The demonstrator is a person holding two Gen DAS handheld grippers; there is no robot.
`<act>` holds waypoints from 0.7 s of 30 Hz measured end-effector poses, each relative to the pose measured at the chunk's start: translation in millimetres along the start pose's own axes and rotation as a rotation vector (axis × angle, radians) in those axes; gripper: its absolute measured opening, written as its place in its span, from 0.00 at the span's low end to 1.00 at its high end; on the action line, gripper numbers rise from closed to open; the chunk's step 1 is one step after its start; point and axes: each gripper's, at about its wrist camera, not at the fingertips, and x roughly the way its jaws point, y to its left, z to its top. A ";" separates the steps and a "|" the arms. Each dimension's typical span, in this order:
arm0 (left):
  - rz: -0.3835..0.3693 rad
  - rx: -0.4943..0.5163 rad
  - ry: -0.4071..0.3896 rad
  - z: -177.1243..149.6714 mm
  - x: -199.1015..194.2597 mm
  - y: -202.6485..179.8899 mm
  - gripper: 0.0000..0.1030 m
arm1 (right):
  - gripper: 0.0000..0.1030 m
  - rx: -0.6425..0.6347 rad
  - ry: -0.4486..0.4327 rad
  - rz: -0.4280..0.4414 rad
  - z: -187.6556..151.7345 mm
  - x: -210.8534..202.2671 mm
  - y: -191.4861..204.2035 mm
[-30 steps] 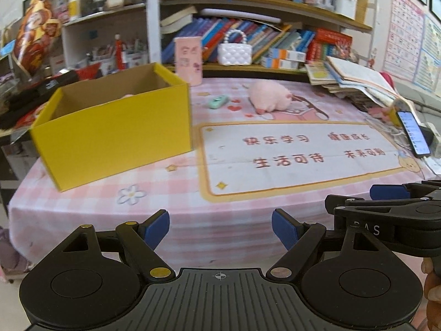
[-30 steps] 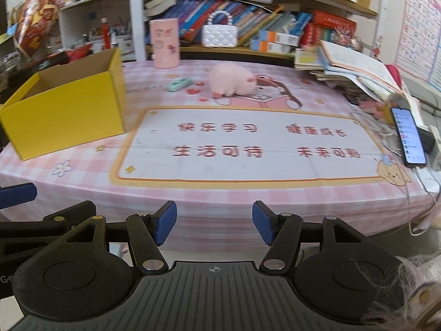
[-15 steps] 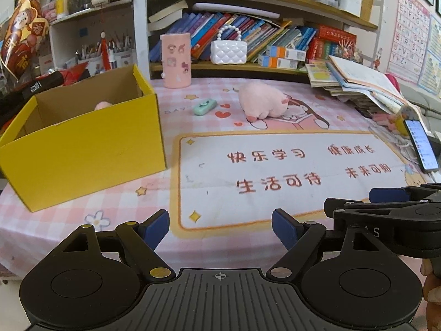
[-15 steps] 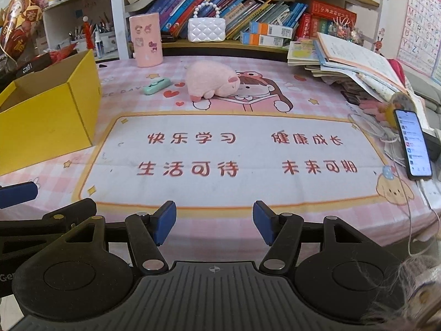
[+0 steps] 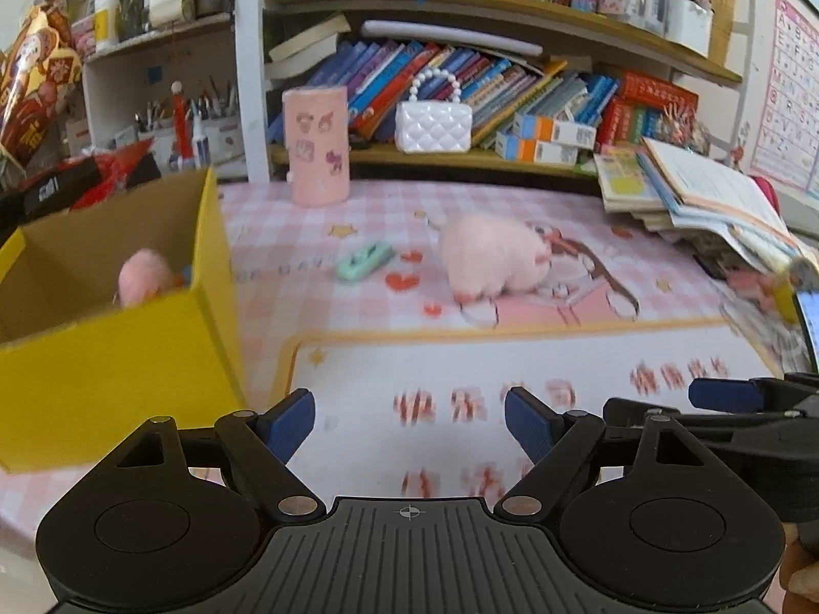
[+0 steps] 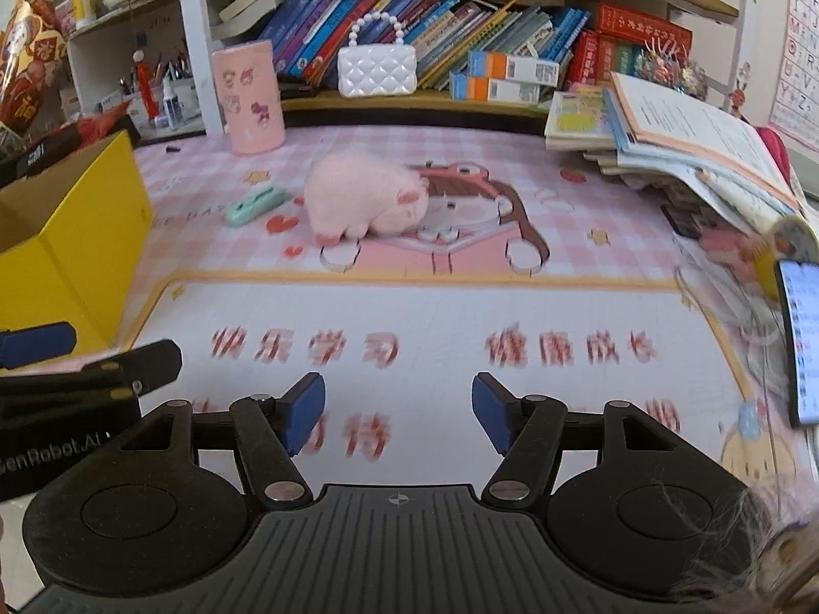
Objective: Organize objects
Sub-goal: 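Move both tools back toward the mint eraser and remaining pink plush pig, then grasp the mint eraser with the left tool while the right tool grasps the pink plush pig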
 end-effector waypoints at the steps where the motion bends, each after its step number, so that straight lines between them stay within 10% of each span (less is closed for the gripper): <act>1: 0.006 0.000 -0.008 6.3 3.9 -2.5 0.81 | 0.61 -0.012 -0.008 0.006 5.8 5.0 -2.9; 21: 0.189 -0.077 -0.050 88.8 78.6 -4.6 0.81 | 1.00 -0.358 -0.138 0.177 92.6 125.2 1.1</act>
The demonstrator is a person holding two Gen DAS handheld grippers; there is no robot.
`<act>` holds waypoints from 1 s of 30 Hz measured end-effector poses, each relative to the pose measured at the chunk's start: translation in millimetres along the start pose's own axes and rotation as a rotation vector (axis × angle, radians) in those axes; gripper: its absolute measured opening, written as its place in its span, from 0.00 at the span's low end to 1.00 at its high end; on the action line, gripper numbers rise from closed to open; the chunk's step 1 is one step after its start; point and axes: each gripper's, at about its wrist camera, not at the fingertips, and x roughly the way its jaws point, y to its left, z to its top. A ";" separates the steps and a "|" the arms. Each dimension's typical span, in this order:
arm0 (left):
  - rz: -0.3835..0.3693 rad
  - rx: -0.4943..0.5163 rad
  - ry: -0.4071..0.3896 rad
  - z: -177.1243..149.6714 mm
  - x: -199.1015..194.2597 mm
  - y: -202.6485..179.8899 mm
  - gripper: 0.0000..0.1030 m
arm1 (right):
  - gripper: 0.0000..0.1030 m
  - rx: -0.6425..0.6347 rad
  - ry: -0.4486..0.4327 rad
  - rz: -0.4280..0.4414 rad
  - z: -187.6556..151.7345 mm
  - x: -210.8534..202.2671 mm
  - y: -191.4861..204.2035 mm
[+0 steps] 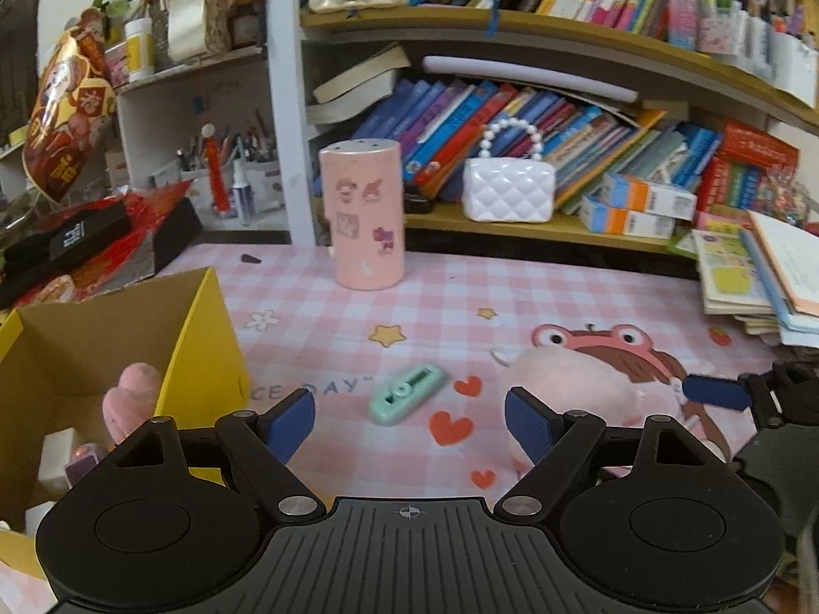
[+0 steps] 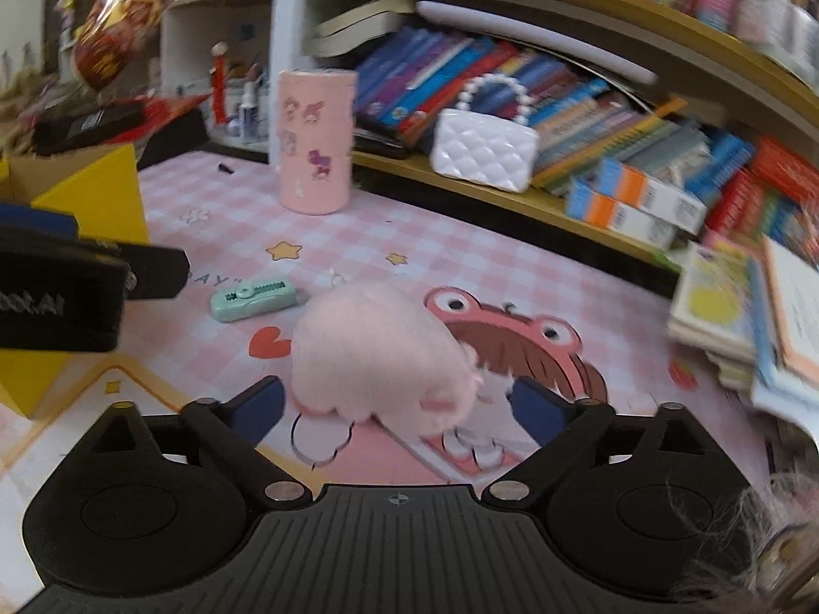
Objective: Organize objects
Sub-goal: 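Grasp the mint eraser with the left tool while the right tool grasps the pink plush pig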
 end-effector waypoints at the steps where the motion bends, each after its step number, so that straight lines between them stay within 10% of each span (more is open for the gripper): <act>1: 0.008 -0.005 0.003 1.2 2.2 0.9 0.81 | 1.00 -0.022 -0.006 0.003 1.4 7.2 1.5; 11: 0.043 -0.024 0.019 12.3 22.3 -1.2 0.81 | 0.96 -0.175 0.034 0.045 2.9 64.8 7.6; 16: 0.053 -0.037 0.046 13.2 51.1 -8.4 0.81 | 0.75 -0.101 0.016 0.041 2.8 45.5 -8.2; 30: 0.087 -0.056 0.167 1.0 146.5 -6.1 0.54 | 0.76 0.109 0.033 0.007 -10.9 -35.7 -36.1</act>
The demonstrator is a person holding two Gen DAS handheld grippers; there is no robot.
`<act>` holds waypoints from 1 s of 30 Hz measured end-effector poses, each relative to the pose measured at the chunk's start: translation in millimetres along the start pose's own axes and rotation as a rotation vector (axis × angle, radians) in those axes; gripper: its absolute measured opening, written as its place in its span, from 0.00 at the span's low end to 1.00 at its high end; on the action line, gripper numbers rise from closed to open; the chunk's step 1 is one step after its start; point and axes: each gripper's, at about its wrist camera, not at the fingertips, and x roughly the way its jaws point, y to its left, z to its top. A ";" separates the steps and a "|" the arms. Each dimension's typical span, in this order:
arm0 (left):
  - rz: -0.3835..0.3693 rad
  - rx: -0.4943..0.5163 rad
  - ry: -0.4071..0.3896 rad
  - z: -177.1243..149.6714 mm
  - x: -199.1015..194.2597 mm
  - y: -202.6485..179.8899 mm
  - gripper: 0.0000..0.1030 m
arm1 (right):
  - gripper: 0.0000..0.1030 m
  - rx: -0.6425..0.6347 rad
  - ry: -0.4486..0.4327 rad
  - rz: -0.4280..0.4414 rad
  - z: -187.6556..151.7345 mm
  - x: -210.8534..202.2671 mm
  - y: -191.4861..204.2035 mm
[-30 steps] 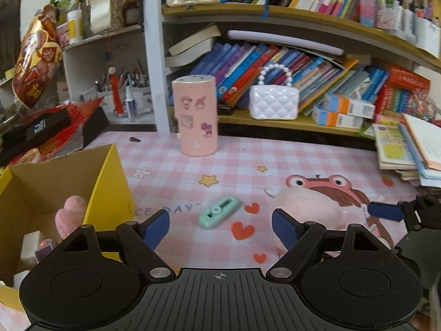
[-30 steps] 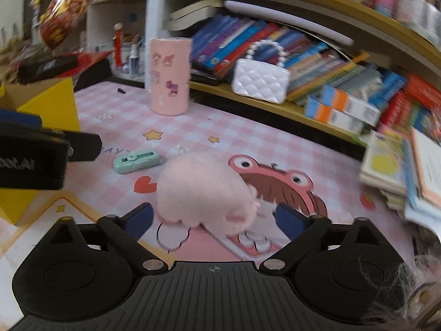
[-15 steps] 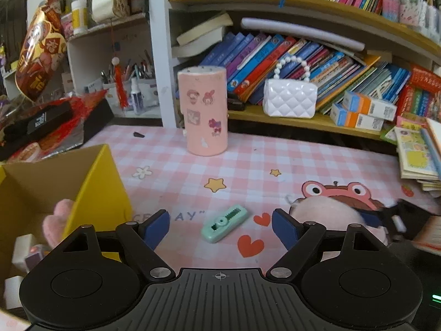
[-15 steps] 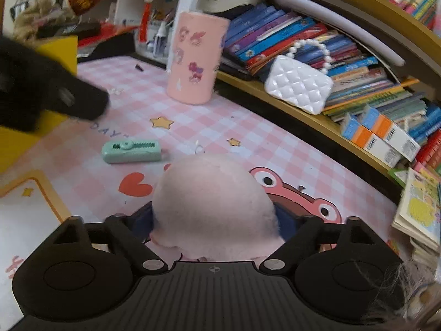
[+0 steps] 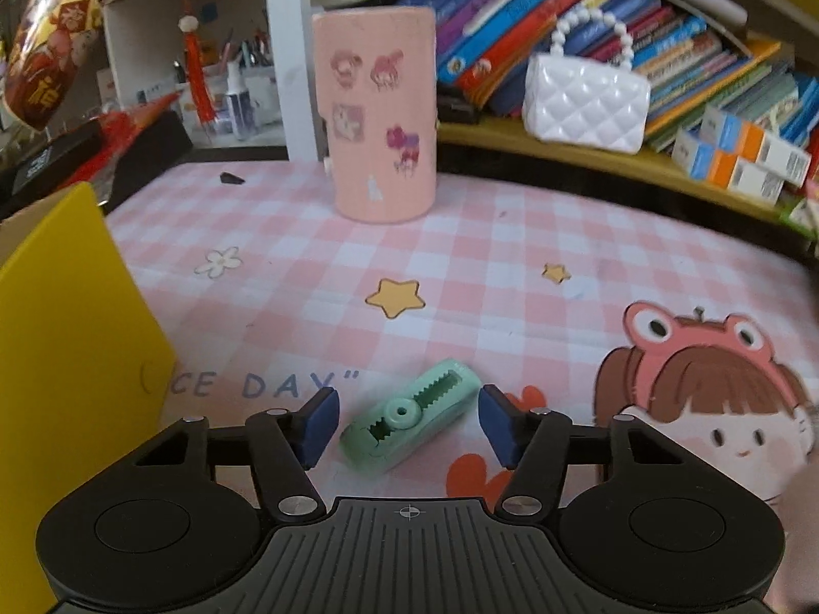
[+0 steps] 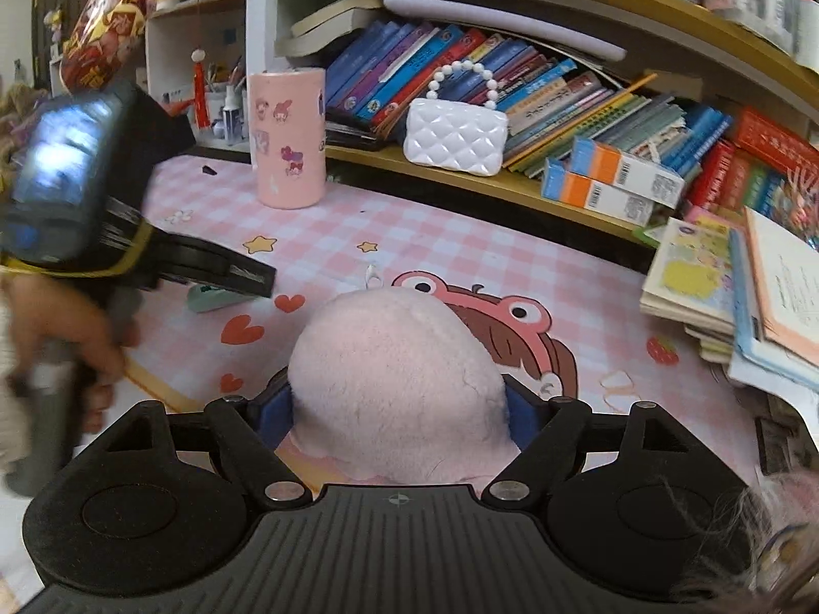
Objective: Organize objects
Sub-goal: 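Grasp the mint eraser with the left tool while the right tool grasps the pink plush pig, then carry the mint eraser and pink plush pig with both tools over the yellow box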
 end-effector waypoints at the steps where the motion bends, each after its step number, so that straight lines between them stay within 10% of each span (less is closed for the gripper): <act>1: -0.001 0.012 0.006 -1.2 3.1 -0.5 0.47 | 0.76 0.013 0.001 0.000 -0.7 -3.9 -1.4; 5: -0.025 0.024 -0.012 -4.2 1.6 0.0 0.22 | 0.76 0.079 0.016 -0.003 -2.5 -11.9 -6.9; 30: -0.215 -0.012 -0.122 -91.6 -178.7 69.7 0.22 | 0.77 0.117 0.081 -0.023 -37.3 -65.0 68.7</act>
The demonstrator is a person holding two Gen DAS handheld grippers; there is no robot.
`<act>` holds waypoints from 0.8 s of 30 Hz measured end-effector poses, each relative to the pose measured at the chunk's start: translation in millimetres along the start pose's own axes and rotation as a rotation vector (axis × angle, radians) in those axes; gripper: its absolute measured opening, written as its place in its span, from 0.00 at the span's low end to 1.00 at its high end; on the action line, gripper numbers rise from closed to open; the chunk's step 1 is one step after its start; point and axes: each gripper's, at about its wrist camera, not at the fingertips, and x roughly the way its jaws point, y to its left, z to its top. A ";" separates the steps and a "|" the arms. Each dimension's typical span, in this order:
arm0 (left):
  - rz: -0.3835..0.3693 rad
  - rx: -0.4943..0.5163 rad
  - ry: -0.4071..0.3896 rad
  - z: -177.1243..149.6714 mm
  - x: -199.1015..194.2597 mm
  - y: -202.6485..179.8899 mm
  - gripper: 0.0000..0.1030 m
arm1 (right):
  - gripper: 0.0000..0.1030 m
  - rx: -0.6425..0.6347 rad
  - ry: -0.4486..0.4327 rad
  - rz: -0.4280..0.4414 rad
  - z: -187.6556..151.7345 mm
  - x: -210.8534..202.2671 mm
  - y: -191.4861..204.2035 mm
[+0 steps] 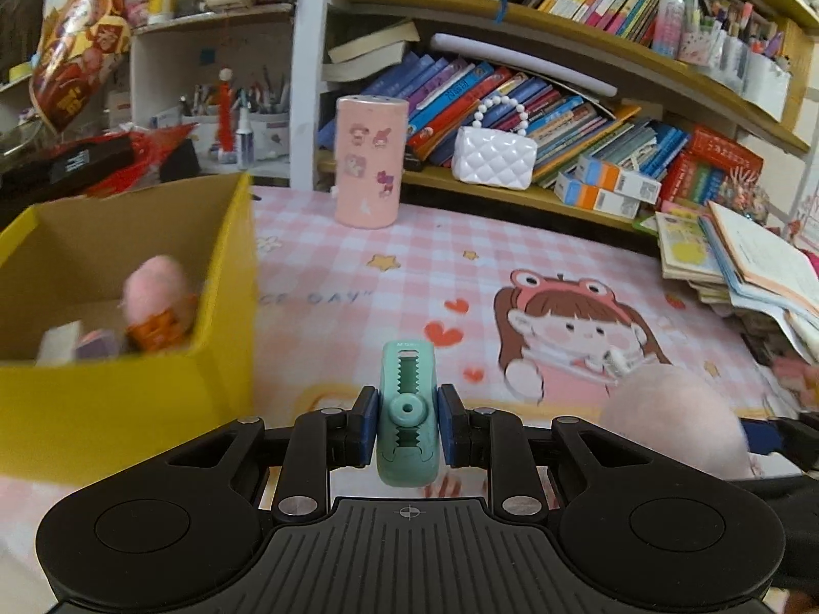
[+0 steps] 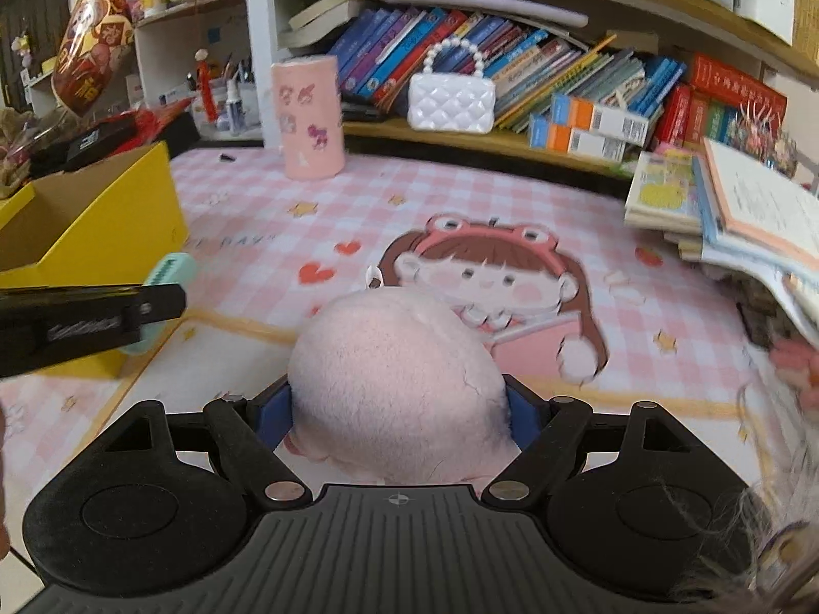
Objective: Organize objects
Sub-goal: 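Carry the mint eraser and pink plush pig with both tools over the yellow box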
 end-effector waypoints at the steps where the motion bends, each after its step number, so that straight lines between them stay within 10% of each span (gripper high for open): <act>1: -0.002 -0.005 0.000 -4.1 -7.7 4.5 0.22 | 0.77 0.000 0.007 0.005 -4.2 -3.0 6.0; 24: 0.083 -0.070 0.002 -85.4 -137.2 124.0 0.22 | 0.77 -0.155 0.014 0.131 -58.5 -64.7 180.4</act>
